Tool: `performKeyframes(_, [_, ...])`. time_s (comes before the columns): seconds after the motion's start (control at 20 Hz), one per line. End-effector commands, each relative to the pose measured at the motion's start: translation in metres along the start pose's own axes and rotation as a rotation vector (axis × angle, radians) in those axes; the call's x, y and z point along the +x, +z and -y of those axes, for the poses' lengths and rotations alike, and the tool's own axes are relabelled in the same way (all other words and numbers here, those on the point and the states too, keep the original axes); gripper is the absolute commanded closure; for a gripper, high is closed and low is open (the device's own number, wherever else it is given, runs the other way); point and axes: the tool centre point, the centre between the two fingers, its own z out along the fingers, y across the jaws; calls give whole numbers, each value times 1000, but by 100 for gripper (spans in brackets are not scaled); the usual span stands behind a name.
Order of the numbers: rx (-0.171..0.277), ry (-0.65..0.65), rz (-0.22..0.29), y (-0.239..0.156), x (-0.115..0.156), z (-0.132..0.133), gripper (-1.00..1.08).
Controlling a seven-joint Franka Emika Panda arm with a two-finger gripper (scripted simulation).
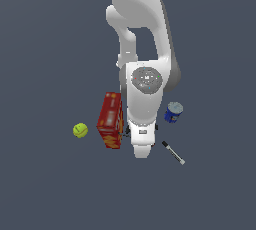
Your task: Pick up a designated object from a clutter of objects.
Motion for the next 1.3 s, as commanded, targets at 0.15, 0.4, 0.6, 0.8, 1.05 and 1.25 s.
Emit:
performKeyframes(0.15, [0, 0, 0, 4, 0, 0, -92])
performKeyframes(0.4, [0, -3, 0, 26, 0, 1, -92])
performKeyframes(0.6, [0, -5, -1, 44, 0, 1, -92])
performKeyframes(0.8, [0, -5, -1, 50, 0, 0, -92])
performKeyframes(1.05, [0, -5, -1, 50, 0, 0, 108])
performKeyframes(1.25, [0, -5, -1, 50, 0, 0, 108])
